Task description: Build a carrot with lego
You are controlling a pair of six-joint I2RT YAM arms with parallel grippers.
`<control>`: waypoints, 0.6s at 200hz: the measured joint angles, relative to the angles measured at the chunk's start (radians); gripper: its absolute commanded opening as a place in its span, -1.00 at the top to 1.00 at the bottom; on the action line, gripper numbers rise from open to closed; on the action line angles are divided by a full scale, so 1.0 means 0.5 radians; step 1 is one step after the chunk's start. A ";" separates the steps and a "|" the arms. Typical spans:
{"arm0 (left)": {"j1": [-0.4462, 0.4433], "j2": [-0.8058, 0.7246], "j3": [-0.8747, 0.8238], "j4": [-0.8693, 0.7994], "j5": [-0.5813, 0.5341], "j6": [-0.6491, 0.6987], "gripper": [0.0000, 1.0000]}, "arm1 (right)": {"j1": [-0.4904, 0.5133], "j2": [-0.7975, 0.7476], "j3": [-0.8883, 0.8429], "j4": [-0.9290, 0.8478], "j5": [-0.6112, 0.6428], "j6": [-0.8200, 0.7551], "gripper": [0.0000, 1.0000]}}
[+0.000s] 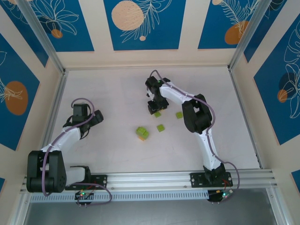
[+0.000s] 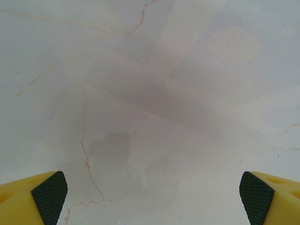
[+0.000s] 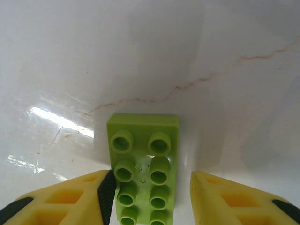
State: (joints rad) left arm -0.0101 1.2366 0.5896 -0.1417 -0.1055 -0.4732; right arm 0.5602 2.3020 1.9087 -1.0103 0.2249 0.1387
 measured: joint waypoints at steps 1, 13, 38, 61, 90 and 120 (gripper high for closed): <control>0.000 0.000 0.000 0.000 0.000 0.000 -0.94 | 0.000 0.000 0.000 0.001 -0.001 0.000 0.05; 0.000 0.003 0.000 0.000 0.000 0.000 -0.94 | 0.000 -0.001 -0.009 0.009 -0.011 0.000 0.05; 0.000 0.004 0.000 0.000 0.000 0.000 -0.94 | 0.000 0.000 -0.040 0.023 -0.011 -0.001 0.06; 0.000 0.004 0.000 0.000 0.000 0.000 -0.94 | 0.000 0.000 -0.041 0.025 -0.011 -0.001 0.05; 0.000 0.004 0.000 0.000 0.000 0.000 -0.94 | 0.000 0.000 -0.041 0.026 -0.007 -0.001 0.05; 0.000 0.004 0.000 0.000 0.000 0.000 -0.94 | 0.000 0.000 -0.038 0.024 -0.005 -0.002 0.05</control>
State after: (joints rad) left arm -0.0101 1.2385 0.5896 -0.1417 -0.1055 -0.4732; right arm 0.5602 2.3020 1.8896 -0.9981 0.2226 0.1379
